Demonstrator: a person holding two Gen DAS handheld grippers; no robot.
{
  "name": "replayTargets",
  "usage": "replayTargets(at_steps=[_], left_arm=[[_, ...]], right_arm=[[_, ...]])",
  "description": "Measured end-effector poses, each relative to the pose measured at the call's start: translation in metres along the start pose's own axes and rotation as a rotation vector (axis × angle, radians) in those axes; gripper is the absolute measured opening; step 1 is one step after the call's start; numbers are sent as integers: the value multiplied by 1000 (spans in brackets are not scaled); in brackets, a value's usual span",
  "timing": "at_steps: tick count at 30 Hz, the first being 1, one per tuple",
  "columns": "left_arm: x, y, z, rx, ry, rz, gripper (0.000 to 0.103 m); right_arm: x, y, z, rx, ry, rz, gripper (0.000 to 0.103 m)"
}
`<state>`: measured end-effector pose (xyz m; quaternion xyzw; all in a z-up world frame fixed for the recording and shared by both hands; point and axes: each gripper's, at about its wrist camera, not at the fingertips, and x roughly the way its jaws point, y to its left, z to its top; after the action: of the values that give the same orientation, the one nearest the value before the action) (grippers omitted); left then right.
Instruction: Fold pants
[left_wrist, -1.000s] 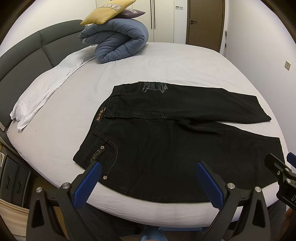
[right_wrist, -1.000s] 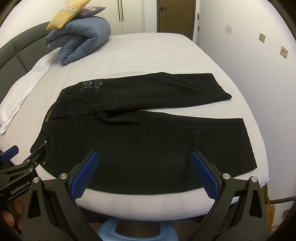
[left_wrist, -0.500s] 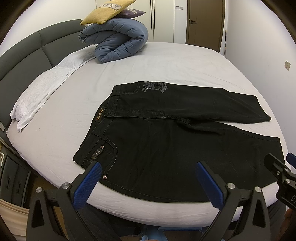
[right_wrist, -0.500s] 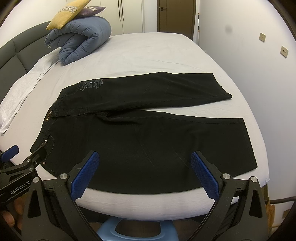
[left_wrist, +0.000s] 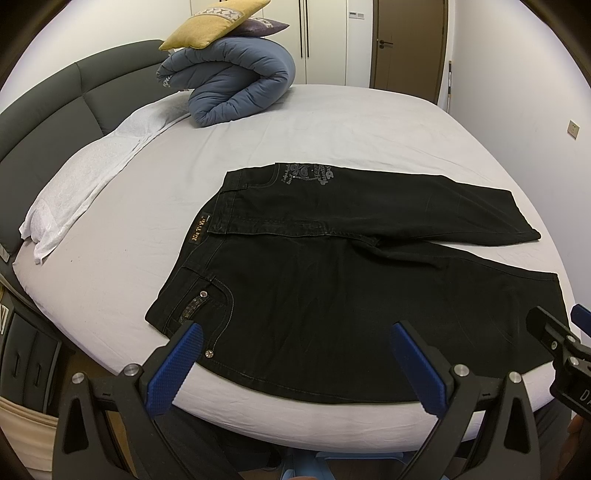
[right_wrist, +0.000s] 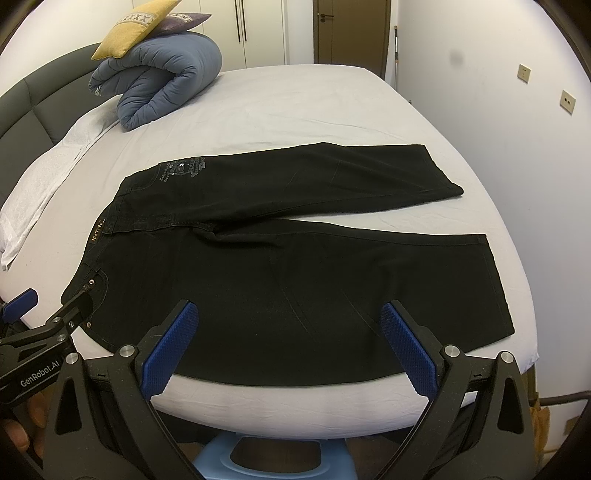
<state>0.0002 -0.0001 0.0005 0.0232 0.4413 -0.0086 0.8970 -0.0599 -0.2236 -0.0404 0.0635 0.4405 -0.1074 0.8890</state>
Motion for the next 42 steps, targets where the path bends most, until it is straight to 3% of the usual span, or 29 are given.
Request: replayTargets(at_steps=[22,27,33,37,39,42], left_arm=[[8,-8,-2,6,6,11,103],[13,-5,6,31,-23,6,103],[35,24,56,1,-87,-101,103],[72,42,110,27,-52,-216,103],[91,47,135,71,-48,-202,103],[133,50,178,177,22,-202,103]], right_arm=[[7,6,-5,-7,16,1,101],[16,7,2,-27,21,21,101],[39,5,51,-114,15,222,101],[58,7,110,-221,-55,353,101],[71,11,137,-291,-76,402,101],[98,23,175,-420,-90,429,101]])
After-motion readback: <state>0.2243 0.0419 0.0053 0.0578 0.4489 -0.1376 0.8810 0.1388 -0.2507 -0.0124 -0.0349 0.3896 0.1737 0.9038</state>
